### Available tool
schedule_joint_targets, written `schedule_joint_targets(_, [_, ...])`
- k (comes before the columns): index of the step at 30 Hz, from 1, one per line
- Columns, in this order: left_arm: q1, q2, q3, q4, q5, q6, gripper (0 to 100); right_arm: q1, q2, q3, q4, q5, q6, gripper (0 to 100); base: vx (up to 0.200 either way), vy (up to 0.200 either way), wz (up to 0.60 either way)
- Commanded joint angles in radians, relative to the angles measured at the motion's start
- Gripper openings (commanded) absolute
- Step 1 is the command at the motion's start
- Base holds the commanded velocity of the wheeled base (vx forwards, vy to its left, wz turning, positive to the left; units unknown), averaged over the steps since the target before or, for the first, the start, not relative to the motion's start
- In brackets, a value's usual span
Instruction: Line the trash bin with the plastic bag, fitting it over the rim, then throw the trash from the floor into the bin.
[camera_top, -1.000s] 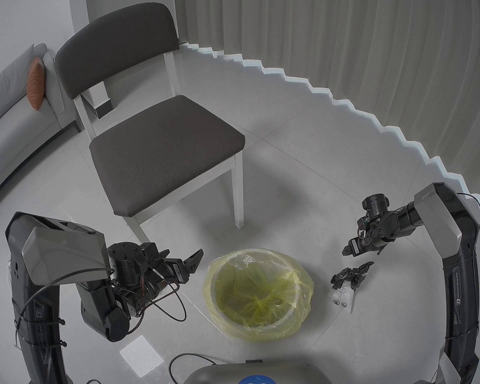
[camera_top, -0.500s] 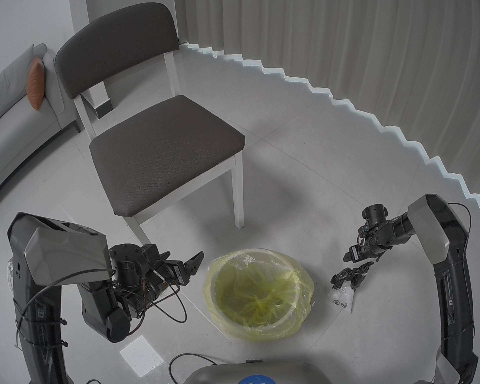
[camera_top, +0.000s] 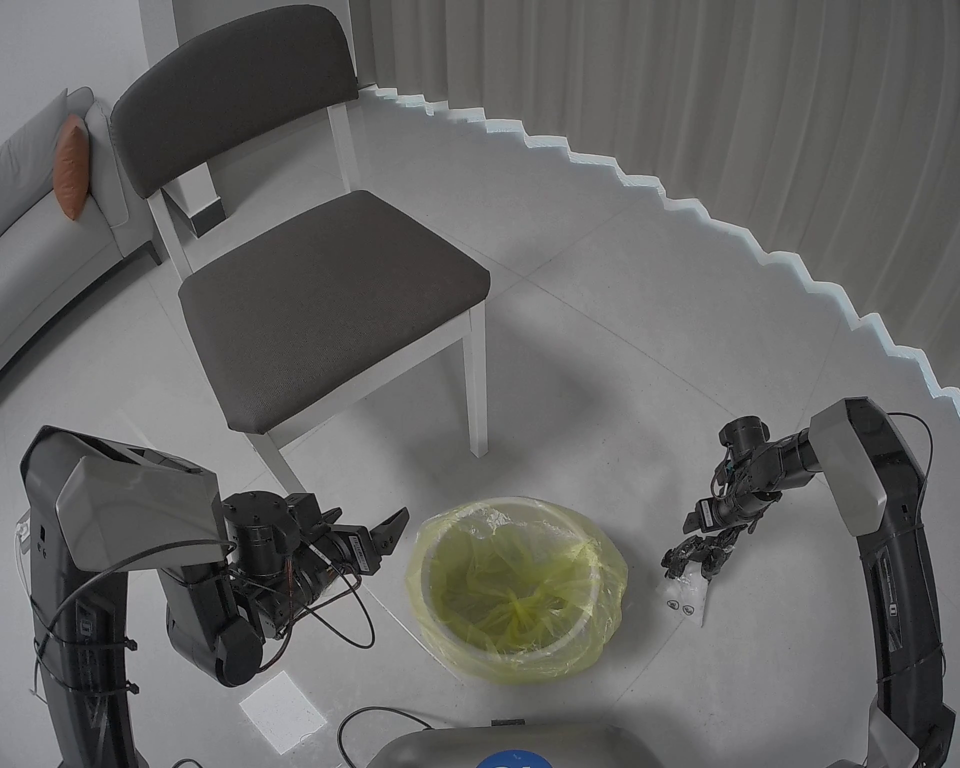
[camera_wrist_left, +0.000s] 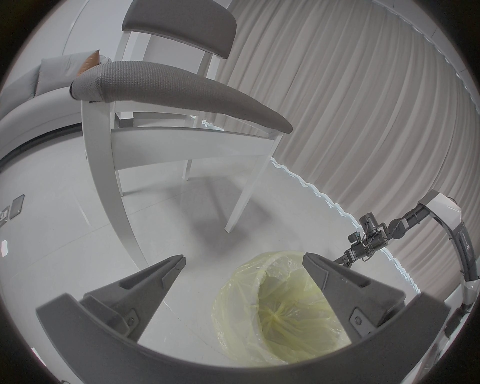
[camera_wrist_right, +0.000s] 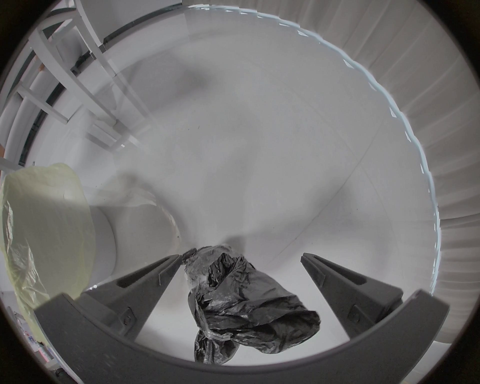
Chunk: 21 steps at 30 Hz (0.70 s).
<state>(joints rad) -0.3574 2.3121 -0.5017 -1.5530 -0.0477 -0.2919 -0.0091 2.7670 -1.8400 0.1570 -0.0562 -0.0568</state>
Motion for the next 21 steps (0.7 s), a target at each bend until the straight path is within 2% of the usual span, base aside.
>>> schedule_joint_targets(1, [0.000,0.009,0.000,-0.016,0.000,-0.001,100,0.000,0.079,-0.102,0.016,-0.021,0.049,100,0.000,0.000,0.00])
schedule_joint_targets(14, [-0.008,0.018,0.000,-0.016,0.000,0.000,100,0.000,0.109,-0.134,0.039,-0.017,0.060,100,0.000,0.000,0.00])
schedule_joint_targets(19, [-0.008,0.020,0.000,-0.016,0.000,0.000,100,0.001,0.135,-0.160,0.093,-0.021,0.094,100,0.000,0.000,0.00])
schedule_joint_targets(21, [-0.008,0.021,0.000,-0.016,0.000,0.000,100,0.005,0.172,-0.160,0.130,-0.021,0.146,100,0.000,0.000,0.00])
